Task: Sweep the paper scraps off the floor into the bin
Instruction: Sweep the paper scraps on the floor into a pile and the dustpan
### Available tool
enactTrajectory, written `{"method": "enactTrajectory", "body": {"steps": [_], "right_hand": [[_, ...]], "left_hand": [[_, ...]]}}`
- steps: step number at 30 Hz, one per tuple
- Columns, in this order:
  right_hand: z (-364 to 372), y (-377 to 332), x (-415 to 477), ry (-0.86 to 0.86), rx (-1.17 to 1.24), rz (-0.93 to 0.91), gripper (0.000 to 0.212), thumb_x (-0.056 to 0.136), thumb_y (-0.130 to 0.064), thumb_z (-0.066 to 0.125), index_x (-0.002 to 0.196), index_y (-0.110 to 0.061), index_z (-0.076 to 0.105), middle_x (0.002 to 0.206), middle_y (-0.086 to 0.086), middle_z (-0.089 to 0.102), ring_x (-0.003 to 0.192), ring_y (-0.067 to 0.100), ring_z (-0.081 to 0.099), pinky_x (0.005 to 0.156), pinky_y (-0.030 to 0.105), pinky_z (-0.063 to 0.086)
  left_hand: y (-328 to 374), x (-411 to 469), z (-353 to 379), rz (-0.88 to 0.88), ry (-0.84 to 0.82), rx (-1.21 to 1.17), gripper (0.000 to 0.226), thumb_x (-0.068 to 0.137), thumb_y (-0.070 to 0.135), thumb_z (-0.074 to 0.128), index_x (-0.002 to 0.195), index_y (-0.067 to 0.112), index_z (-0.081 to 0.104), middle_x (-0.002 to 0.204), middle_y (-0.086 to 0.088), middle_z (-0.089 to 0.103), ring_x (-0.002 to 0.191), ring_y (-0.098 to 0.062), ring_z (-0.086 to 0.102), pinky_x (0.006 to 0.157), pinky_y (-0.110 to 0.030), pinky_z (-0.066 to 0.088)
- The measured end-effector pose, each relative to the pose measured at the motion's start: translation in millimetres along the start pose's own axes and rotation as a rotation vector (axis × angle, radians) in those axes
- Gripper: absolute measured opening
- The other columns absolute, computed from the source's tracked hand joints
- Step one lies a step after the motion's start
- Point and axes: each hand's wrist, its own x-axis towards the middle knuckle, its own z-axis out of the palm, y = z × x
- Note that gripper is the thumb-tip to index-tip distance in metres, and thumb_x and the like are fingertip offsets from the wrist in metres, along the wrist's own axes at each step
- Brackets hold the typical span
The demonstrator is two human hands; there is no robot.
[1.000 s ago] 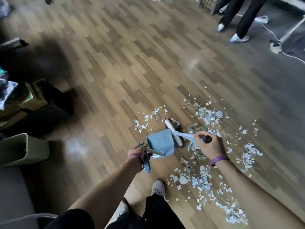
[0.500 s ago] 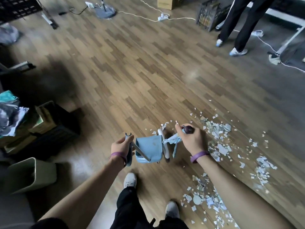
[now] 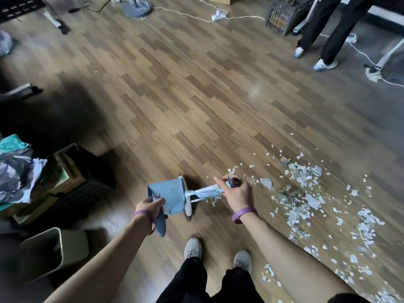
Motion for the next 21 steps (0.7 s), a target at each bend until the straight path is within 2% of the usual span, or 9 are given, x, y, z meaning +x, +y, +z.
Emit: {"method": "enactTrajectory", "body": {"steps": [4,6,8,10,15,18,21], "right_hand": [[-3,20,19,0.008,0.050,0.008,0.016,0.070,-0.028,0.081,0.069,-0.020,0.067,0.070,-0.012,0.068,0.073,0.014,0.067,0.075,0.044,0.057],[-17,29,29,0.009,0.051,0.009,0.018,0.071,-0.024,0.081,0.064,-0.018,0.066,0.071,-0.011,0.068,0.072,0.009,0.064,0.073,0.033,0.057],[-37,33,40,0.007,0.017,0.016,0.022,0.073,-0.021,0.080,0.061,-0.026,0.063,0.067,-0.016,0.067,0.066,-0.001,0.060,0.067,0.014,0.050],[-64,41,52,0.052,0.010,0.019,0.026,0.075,-0.019,0.079,0.060,-0.032,0.062,0.063,-0.021,0.065,0.063,-0.005,0.058,0.065,0.007,0.044],[-157,68,91,0.132,0.017,0.074,0.010,0.076,-0.019,0.076,0.069,-0.020,0.069,0.073,-0.008,0.069,0.071,0.006,0.063,0.070,0.014,0.047],[-227,84,109,0.253,0.048,0.138,0.008,0.075,-0.022,0.076,0.069,-0.021,0.071,0.075,-0.007,0.071,0.077,0.012,0.067,0.075,0.021,0.050],[-298,100,117,0.383,0.044,0.185,0.007,0.076,-0.025,0.075,0.074,-0.018,0.072,0.077,-0.003,0.072,0.077,0.014,0.067,0.075,0.024,0.052]], "left_hand": [[-2,14,19,-0.110,-0.009,0.087,0.020,0.086,0.002,0.055,0.106,-0.001,0.059,0.083,-0.014,0.057,0.053,-0.026,0.052,0.051,-0.026,0.042],[0,13,40,-0.134,-0.025,0.105,0.015,0.087,0.001,0.056,0.102,0.001,0.059,0.074,-0.012,0.055,0.046,-0.026,0.053,0.043,-0.023,0.044],[4,9,68,-0.139,-0.049,0.108,0.005,0.087,-0.001,0.055,0.089,0.003,0.057,0.073,-0.011,0.053,0.033,-0.023,0.054,0.033,-0.020,0.044],[6,5,102,-0.146,-0.080,0.099,0.006,0.087,-0.003,0.054,0.084,0.002,0.054,0.073,-0.011,0.051,0.026,-0.018,0.053,0.031,-0.021,0.044],[11,-19,205,-0.118,-0.182,0.125,0.020,0.091,-0.003,0.053,0.073,0.005,0.049,0.074,-0.012,0.050,0.029,-0.021,0.054,0.027,-0.024,0.044],[12,-39,278,-0.081,-0.249,0.187,0.021,0.091,0.000,0.055,0.073,0.008,0.050,0.077,-0.011,0.048,0.052,-0.028,0.049,0.028,-0.026,0.046],[11,-66,350,-0.056,-0.354,0.275,0.023,0.091,-0.002,0.055,0.071,0.008,0.050,0.073,-0.010,0.045,0.057,-0.025,0.043,0.029,-0.027,0.047]]}}
